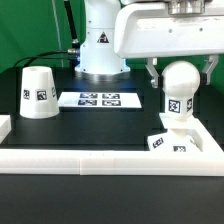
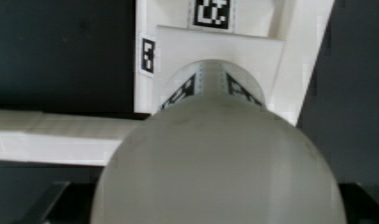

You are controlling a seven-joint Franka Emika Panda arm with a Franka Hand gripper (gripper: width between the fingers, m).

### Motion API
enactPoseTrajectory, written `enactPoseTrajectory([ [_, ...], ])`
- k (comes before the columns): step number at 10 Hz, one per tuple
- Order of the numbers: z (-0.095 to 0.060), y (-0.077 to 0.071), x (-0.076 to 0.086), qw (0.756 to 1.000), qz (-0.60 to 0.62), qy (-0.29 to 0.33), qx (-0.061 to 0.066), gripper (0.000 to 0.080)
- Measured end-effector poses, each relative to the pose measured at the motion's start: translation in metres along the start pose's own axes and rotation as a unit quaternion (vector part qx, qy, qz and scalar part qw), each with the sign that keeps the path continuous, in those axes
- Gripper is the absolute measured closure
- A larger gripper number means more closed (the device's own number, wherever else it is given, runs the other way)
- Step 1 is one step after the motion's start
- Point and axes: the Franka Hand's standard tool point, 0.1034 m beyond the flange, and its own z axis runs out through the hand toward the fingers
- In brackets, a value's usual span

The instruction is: Assemble lamp

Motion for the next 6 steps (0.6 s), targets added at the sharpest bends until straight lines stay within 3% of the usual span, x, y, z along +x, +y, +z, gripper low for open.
enactPoseTrajectory([
  [3, 0.0010, 0.0003, -0.0018, 0.993, 0.116, -0.004, -0.001, 0.0220],
  [6, 0.0021, 0.0000, -0.0047, 0.971, 0.240, -0.011, -0.003, 0.0220],
])
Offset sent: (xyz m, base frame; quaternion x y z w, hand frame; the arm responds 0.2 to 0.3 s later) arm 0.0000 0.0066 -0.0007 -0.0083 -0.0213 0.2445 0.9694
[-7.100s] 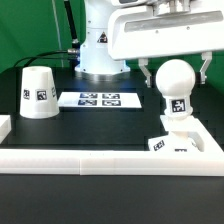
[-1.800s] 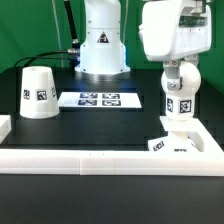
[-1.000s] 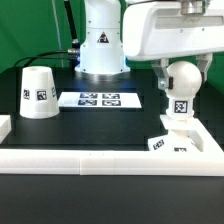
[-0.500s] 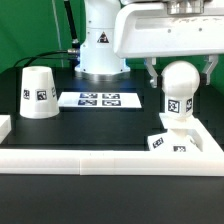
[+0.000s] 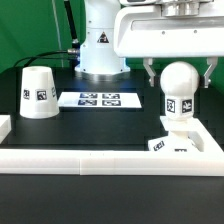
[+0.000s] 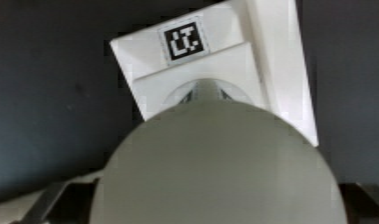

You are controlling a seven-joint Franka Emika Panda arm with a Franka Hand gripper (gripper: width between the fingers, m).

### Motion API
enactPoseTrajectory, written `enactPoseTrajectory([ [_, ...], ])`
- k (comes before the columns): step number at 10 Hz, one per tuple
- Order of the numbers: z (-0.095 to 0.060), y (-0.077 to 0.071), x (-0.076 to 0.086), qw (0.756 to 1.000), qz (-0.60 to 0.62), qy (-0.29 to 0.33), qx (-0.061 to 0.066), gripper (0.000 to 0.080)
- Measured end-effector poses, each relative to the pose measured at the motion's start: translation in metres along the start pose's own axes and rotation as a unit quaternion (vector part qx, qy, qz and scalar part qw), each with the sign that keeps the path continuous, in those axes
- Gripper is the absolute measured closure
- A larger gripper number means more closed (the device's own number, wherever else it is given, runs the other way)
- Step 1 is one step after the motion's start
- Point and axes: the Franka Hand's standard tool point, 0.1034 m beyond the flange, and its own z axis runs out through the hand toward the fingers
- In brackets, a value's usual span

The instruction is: Assemble lamp

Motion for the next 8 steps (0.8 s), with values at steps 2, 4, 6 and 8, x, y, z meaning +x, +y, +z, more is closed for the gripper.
enactPoseTrajectory([
  [2, 0.0002, 0.0007, -0.0003, 0.997, 0.074, -0.003, 0.001, 0.0220],
  [4, 0.0007, 0.0003, -0.0015, 0.989, 0.150, -0.009, 0.005, 0.0220],
  [6, 0.0009, -0.0003, -0.0027, 0.979, 0.203, -0.014, 0.007, 0.0220],
  [8, 0.0011, -0.0029, -0.0045, 0.973, 0.232, -0.020, 0.013, 0.0151],
])
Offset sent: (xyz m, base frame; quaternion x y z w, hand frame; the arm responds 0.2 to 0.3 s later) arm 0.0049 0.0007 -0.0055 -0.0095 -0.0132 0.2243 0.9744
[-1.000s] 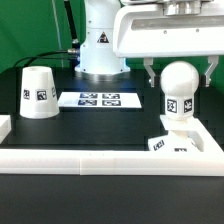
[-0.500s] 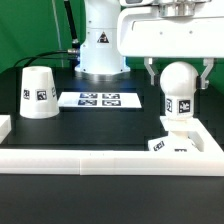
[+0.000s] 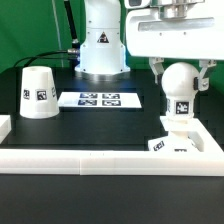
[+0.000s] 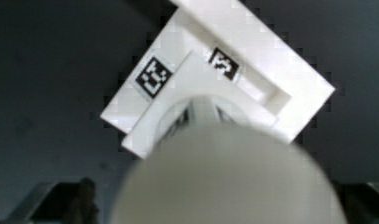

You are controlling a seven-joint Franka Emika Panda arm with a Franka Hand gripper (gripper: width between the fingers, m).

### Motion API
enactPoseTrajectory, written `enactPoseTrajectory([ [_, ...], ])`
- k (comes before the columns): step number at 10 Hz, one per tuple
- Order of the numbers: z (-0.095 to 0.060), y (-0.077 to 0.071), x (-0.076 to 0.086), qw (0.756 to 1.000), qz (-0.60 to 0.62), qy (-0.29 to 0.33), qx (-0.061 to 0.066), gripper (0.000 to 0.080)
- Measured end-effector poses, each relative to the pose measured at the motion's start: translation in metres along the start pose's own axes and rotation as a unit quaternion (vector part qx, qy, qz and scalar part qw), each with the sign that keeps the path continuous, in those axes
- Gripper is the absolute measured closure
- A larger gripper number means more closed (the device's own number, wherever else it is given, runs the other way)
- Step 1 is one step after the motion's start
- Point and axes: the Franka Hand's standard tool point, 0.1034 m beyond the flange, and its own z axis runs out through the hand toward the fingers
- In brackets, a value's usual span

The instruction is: Assemble lamp

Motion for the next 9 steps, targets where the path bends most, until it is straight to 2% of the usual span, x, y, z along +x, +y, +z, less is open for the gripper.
enactPoseTrajectory([
  [2, 0.0004, 0.0002, 0.0000, 0.997, -0.076, 0.000, -0.001, 0.0102],
  [6, 0.0006, 0.0001, -0.0005, 0.976, -0.216, 0.000, -0.001, 0.0101],
  [9, 0.0006, -0.0002, -0.0009, 0.938, -0.347, 0.001, -0.003, 0.0101],
])
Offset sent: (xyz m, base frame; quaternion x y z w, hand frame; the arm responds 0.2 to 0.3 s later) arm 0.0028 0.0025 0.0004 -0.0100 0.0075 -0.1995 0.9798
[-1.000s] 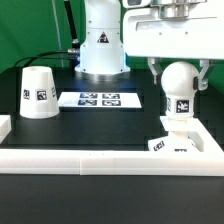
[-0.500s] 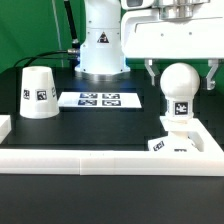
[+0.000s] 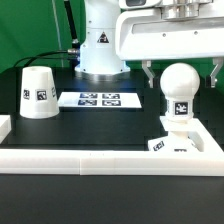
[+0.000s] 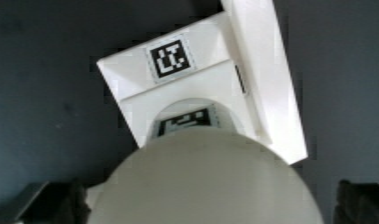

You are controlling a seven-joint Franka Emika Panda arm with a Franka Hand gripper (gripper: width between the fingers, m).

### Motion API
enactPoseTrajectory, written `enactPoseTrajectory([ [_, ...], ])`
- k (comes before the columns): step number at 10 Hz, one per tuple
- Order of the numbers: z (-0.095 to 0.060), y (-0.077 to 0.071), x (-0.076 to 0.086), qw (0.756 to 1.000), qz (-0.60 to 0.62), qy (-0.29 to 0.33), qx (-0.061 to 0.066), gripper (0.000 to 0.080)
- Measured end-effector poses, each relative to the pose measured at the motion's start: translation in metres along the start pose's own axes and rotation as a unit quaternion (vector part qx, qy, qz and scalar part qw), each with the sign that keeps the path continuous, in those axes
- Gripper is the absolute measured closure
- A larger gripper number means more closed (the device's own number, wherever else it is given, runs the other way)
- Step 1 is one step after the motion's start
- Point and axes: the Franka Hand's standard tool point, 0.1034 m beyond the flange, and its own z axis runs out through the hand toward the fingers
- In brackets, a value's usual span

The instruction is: Assemble lamp

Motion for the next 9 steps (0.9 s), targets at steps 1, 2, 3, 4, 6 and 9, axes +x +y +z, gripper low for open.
enactPoseTrajectory([
  [1, -0.0004, 0.0003, 0.0006, 0.999, -0.052, 0.001, 0.000, 0.0101],
  [2, -0.0007, 0.0003, 0.0010, 0.997, -0.081, 0.001, 0.000, 0.0101],
  [3, -0.0008, 0.0011, 0.0015, 0.991, -0.132, 0.001, -0.001, 0.0101],
  [4, -0.0010, 0.0011, 0.0021, 0.986, -0.168, 0.003, -0.002, 0.0101],
  [6, -0.0013, 0.0008, 0.0032, 0.968, -0.250, 0.006, -0.003, 0.0101],
  [9, -0.0001, 0.0017, 0.0030, 0.932, -0.363, 0.004, -0.004, 0.0101],
])
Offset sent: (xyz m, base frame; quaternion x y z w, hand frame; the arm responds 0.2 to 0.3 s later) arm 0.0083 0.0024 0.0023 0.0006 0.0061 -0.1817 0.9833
